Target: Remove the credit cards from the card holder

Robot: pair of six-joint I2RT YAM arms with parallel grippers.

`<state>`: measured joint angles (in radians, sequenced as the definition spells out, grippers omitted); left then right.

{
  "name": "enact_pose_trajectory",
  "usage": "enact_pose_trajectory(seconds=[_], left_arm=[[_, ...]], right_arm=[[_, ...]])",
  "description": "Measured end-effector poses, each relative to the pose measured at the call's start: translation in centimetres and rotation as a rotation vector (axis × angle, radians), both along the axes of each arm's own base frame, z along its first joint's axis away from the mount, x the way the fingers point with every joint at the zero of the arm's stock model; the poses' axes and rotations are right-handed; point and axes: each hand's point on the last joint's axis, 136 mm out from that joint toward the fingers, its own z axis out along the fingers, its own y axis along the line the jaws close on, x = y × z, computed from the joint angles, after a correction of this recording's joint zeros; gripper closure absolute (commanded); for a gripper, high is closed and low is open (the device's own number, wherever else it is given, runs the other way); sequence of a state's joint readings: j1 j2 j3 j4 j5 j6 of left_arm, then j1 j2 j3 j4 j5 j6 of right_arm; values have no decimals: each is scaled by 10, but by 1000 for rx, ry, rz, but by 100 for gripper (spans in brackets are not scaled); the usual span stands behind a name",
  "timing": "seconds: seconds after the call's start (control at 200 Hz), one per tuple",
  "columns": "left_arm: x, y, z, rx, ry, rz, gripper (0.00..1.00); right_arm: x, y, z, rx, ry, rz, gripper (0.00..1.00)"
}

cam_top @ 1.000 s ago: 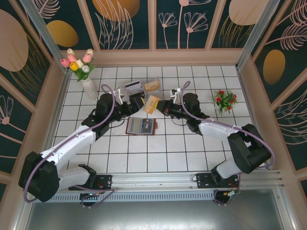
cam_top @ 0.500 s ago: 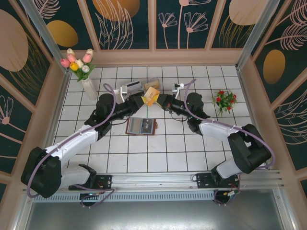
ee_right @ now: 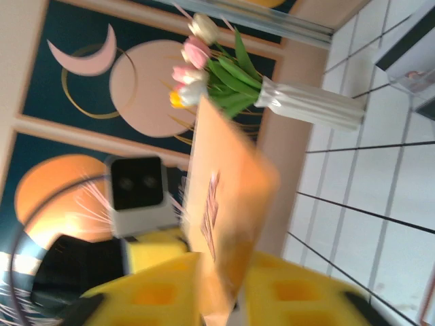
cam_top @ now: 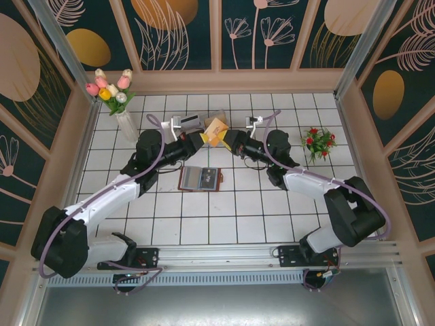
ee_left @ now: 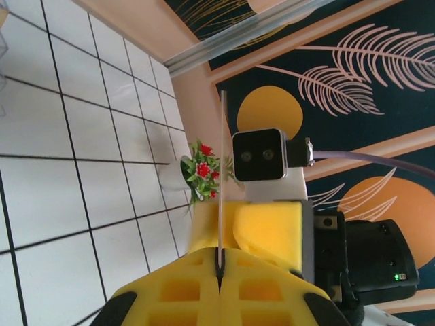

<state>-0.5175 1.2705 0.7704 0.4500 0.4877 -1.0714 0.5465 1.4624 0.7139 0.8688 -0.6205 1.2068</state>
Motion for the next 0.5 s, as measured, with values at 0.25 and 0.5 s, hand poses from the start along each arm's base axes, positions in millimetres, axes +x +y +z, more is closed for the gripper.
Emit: enact_pose_trajectory(seconds=[0.25,0.5], left_arm=[[28,1,26,213,-199,47,100],[57,2,43,461,-416,67,100]], right_arm=[[17,-29,-17,-166,12,-95,15],[39,-82,-56,-355,94,-269,7]])
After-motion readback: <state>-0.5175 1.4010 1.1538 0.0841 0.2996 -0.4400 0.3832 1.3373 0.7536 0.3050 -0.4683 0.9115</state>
